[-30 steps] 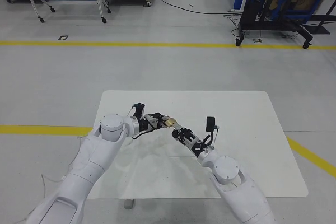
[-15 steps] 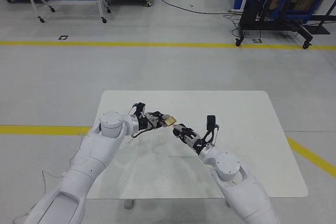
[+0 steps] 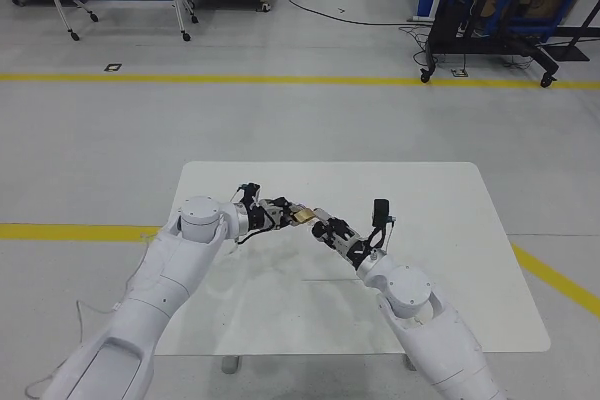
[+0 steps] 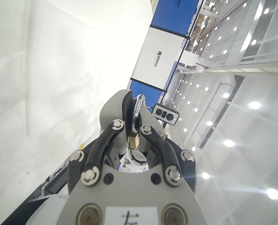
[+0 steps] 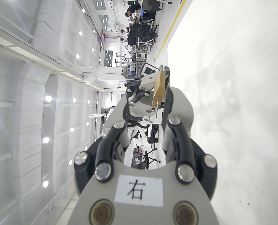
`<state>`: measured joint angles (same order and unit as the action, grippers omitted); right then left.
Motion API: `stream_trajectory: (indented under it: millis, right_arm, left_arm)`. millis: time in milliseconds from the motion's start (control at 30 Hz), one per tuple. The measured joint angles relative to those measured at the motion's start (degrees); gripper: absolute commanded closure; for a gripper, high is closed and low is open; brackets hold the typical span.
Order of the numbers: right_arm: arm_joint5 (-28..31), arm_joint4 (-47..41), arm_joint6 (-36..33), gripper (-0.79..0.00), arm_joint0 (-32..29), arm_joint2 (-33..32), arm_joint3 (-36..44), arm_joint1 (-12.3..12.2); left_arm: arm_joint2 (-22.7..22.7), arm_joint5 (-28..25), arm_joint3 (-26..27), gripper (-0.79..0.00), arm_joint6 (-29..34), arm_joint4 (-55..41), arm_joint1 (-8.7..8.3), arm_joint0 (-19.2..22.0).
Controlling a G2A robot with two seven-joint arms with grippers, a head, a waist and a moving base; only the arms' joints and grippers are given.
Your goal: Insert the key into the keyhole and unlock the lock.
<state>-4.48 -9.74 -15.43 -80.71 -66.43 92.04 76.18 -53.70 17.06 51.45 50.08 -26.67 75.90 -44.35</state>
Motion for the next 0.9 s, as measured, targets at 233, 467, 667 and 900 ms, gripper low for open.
stream_trajectory:
  millis: [233, 467, 667, 900]
  right_arm:
    - [-0.02, -0.03, -0.03, -0.785, 0.02, 0.04, -0.01, 0.01]
    - [9.07, 2.69, 1.69, 0.000, -3.66, -0.79, 4.94, -0.30]
    - [12.08, 3.40, 0.13, 0.000, -4.99, -1.42, 6.06, -0.58]
    - [12.14, 2.56, -1.08, 0.000, -2.24, -0.06, 2.35, -0.25]
  left_arm:
    - [0.61, 8.85, -8.00, 0.000, 7.41, -8.41, 1.54, 3.18]
    - [2.26, 11.74, -16.28, 0.000, 12.84, -13.30, 3.44, 6.30]
    - [3.45, 11.52, -20.31, 0.000, 14.79, -14.92, 4.81, 7.59]
    - [4.71, 10.44, -22.29, 0.000, 16.31, -14.84, 5.90, 8.41]
